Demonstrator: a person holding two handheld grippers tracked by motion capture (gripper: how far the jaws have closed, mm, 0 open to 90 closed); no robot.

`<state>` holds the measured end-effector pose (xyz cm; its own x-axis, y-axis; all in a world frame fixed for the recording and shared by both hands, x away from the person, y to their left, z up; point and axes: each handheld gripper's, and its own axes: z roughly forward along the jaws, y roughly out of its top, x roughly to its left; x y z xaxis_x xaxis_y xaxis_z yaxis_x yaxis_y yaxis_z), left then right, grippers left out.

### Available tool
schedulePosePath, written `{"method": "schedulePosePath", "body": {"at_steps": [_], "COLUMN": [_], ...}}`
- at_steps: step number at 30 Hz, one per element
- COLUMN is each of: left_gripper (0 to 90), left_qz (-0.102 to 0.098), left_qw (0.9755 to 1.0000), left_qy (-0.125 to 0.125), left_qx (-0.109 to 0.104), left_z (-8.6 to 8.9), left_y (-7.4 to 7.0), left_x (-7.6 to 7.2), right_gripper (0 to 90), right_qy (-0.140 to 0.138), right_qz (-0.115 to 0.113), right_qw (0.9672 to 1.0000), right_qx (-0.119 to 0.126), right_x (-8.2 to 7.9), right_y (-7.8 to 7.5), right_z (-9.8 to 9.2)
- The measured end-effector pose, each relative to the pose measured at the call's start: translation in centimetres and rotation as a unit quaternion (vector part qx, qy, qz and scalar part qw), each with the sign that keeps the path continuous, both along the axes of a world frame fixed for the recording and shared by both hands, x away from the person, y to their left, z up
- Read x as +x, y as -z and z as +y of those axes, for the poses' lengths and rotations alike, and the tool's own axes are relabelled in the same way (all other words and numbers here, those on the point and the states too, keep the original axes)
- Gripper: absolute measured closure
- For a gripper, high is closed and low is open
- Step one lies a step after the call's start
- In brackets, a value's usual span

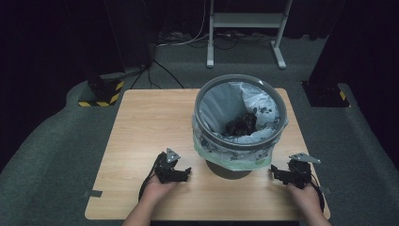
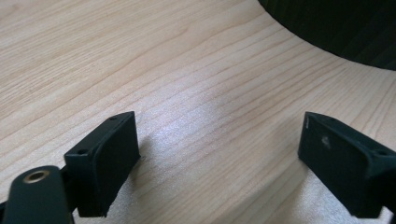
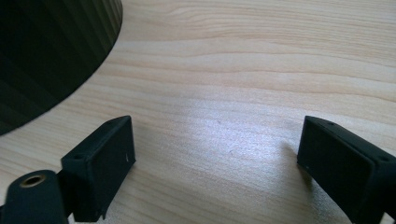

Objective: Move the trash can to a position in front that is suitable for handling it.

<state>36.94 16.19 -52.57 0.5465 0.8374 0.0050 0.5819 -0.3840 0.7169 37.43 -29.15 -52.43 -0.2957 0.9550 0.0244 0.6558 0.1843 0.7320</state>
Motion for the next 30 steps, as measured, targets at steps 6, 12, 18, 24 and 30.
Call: {"method": "schedulePosePath", "body": {"at_steps": [6, 12, 18, 24, 30], "left_gripper": [11.3, 11.0, 10.4, 10.1, 9.9], "left_qz": [0.001, 0.002, 0.001, 0.002, 0.003], "left_qw": [1.0, 1.0, 1.0, 1.0, 1.0], "left_qy": [0.0, 0.002, 0.005, 0.006, 0.007], "left_qx": [-0.002, -0.002, 0.0, 0.0, -0.001], "left_z": [-0.11, -0.14, -0.19, -0.23, -0.25], "left_y": [0.02, 0.03, 0.02, 0.03, 0.03], "left_x": [-0.14, -0.2, -0.14, -0.11, -0.12], "right_gripper": [9.7, 9.7, 9.7, 9.7, 9.7], "right_qy": [0.0, 0.002, 0.002, 0.002, 0.001], "right_qz": [0.0, 0.0, 0.0, 0.0, 0.0], "right_qw": [0.9999, 0.9998, 0.9998, 0.9998, 0.9998], "right_qx": [-0.017, -0.017, -0.018, -0.018, -0.018], "right_x": [0.33, 0.34, 0.36, 0.35, 0.36], "right_y": [0.05, 0.05, 0.05, 0.04, 0.04], "right_z": [0.64, 0.68, 0.68, 0.68, 0.68]}}
